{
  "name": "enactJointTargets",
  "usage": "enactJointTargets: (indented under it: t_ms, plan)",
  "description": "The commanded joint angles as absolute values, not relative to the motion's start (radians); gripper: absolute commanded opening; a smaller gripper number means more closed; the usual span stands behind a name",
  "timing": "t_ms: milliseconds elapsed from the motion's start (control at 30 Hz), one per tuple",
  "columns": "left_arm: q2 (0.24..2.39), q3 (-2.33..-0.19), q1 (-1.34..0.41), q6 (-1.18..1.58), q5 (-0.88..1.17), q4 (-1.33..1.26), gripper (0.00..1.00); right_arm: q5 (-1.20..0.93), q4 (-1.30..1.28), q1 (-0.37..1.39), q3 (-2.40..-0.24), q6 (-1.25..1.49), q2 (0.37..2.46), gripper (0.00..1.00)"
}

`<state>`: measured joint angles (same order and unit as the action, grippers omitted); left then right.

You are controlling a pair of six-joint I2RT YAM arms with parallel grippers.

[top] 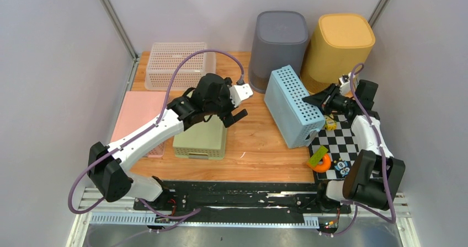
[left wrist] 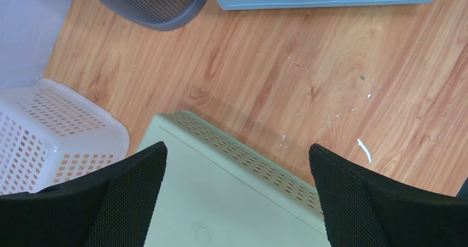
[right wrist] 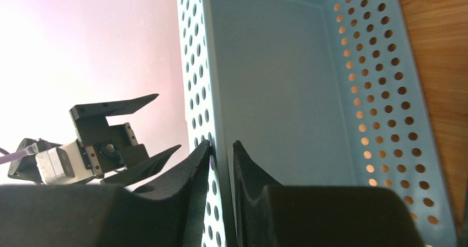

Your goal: Turn the large container upside down

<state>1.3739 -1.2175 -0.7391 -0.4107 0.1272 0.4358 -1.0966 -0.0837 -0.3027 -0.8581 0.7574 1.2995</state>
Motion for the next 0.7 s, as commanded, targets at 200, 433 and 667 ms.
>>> enactJointTargets:
  t_ms: [200,433,667]
  plan:
    - [1.375,-1.236,-0.75,-0.404,0.127,0.439,1.0,-1.017,-0.218,-0.372,-0.937,0.64,1.344,0.26]
    - [1.372,-1.236,-0.75,-0.403,0.126,0.44,1.0,-1.005,-0.275,-0.4,-0.961,0.579,1.361,0.23]
    - [1.374,-1.236,-0.75,-0.402,0.126,0.441,1.0,-0.98,-0.404,-0.405,-0.984,0.468,1.365,0.2]
